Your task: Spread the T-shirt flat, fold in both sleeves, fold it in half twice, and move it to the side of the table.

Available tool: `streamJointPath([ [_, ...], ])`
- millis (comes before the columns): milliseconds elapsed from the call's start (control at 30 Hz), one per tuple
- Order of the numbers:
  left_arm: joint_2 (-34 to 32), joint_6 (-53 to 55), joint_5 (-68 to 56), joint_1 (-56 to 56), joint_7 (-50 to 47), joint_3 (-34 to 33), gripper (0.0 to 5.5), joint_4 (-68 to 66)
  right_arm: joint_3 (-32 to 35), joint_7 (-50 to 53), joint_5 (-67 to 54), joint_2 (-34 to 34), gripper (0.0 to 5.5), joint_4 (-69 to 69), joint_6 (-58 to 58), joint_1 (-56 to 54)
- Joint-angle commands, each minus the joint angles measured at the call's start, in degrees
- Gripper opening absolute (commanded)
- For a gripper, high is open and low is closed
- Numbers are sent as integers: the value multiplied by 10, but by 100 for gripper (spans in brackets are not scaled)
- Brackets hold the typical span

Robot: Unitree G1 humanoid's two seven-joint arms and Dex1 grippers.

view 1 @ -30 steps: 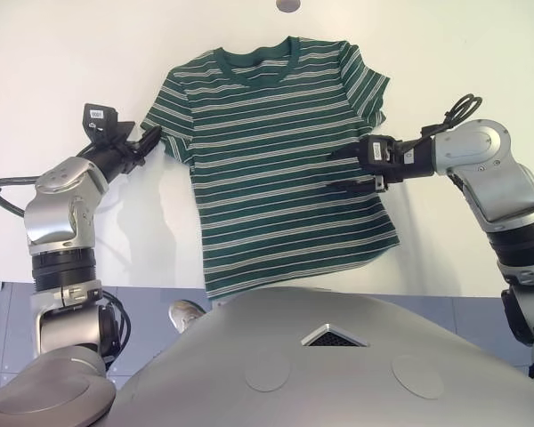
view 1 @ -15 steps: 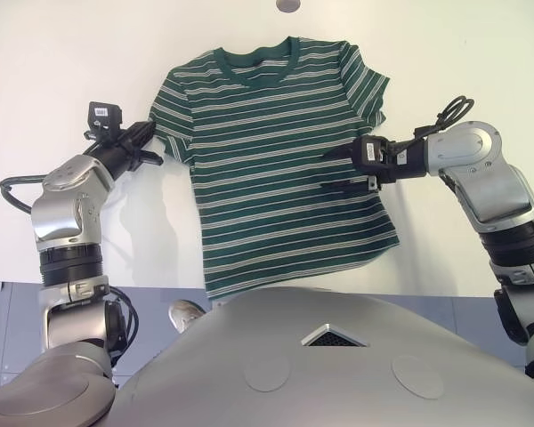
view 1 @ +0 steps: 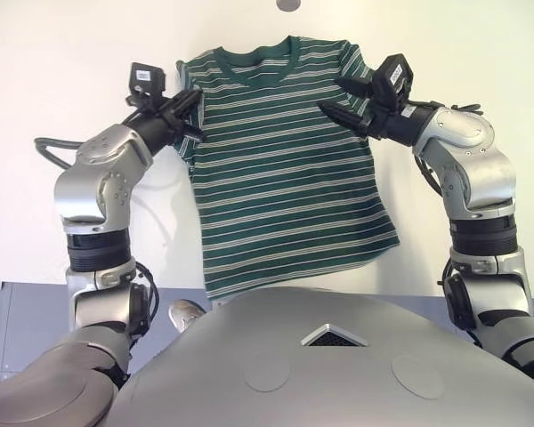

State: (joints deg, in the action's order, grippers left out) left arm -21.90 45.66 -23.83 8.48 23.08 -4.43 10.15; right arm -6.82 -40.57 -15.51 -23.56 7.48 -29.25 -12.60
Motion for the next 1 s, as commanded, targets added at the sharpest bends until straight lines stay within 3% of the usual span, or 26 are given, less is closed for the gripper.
streamJointPath([
  [33,10,-12,33,39,-6,31,4,-55,38,65,5,20,251,-31,-18,-3],
  [133,28,-25,46,62,-16,38,4,-92,107,138,-8,41,251,-101,-28,-29],
  [200,38,-33,45,64,-16,37,55,-98,132,173,4,44,251,-172,-11,-49],
  [500,26,-86,-24,15,20,-61,217,28,144,167,17,61,251,-409,77,-131],
  [600,17,-97,-18,-7,10,-82,281,47,138,159,21,68,186,-424,85,-128],
  [900,3,-104,18,-18,-5,-55,285,49,120,145,33,77,11,-430,100,-126],
  [1000,1,-100,20,-22,-3,-56,285,50,117,155,40,79,1,-418,122,-124],
])
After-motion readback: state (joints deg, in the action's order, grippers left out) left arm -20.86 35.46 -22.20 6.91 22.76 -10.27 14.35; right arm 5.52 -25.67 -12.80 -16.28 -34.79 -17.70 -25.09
